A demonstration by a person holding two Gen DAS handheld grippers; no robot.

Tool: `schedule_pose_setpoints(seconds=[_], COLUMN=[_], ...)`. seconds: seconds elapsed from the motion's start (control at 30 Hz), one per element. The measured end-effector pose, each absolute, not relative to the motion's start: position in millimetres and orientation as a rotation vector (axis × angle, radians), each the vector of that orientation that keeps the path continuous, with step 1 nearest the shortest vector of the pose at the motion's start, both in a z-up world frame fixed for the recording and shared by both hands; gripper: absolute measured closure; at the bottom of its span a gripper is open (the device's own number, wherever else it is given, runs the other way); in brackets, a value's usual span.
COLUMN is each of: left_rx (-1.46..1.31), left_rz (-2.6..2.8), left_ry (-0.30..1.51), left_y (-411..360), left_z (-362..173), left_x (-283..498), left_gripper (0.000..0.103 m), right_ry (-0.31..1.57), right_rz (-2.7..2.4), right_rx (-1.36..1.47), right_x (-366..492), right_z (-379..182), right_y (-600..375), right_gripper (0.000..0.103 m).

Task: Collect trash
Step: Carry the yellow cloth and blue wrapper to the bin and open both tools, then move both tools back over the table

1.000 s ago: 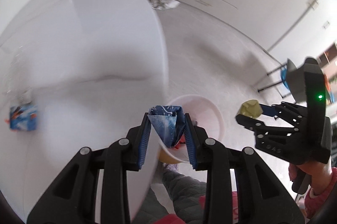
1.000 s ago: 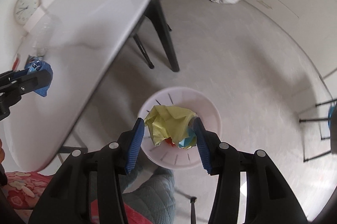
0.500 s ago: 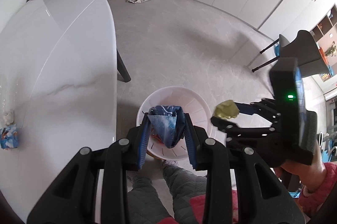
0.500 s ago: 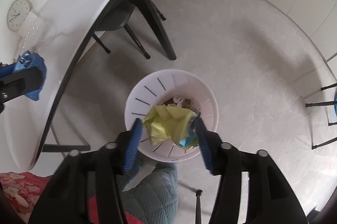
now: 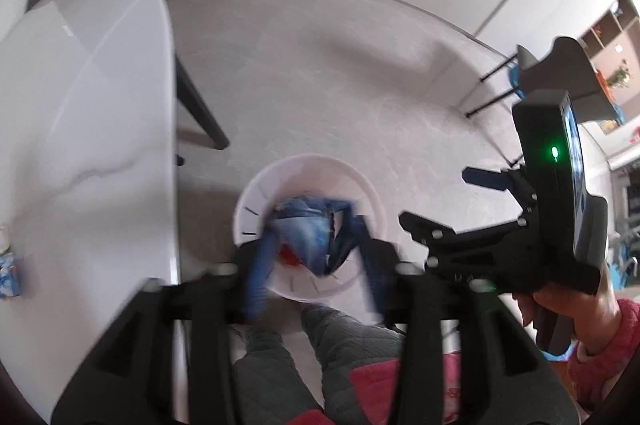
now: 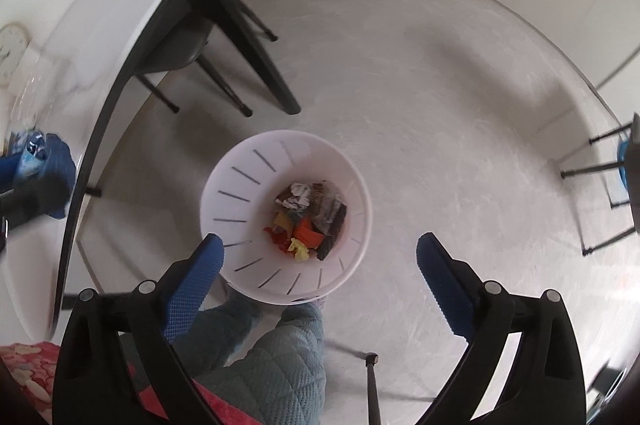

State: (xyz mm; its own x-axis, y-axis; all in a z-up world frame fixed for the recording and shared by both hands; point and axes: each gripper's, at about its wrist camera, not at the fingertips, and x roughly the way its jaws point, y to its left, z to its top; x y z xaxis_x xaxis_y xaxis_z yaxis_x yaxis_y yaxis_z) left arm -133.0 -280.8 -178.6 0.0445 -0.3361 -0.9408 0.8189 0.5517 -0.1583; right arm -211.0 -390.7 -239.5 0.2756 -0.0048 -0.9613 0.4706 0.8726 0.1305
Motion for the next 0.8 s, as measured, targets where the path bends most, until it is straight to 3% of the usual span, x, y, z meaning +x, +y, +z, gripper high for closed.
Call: schedule_pose_setpoints(seconds=[0.07, 0.17, 0.47, 0.8], left_rx=[0.494, 0.506, 0.489, 0.3], left_rz=[-0.957, -0.991, -0.925, -0.601], left_ry=[1.2, 1.164, 1.144, 1.108], left_y=[-282, -284, -270, -160], left_z=[-174, -168, -159, -138], left_x=[-139, -146, -136, -68], left_gripper=[0.013, 0.009, 0.008, 0.008], right_ry=[1.256, 1.252, 1.246, 1.204], right_rz=[-0.353, -0.37, -0.355, -0.153], right_rx=[0.454, 0.475, 0.46, 0.323], right_x=[-217, -222, -213, -134], right_z=[-238, -237, -230, -194], right_y=[-398, -404, -397, -327], right_gripper=[0.007, 0.006, 0.006, 0.006])
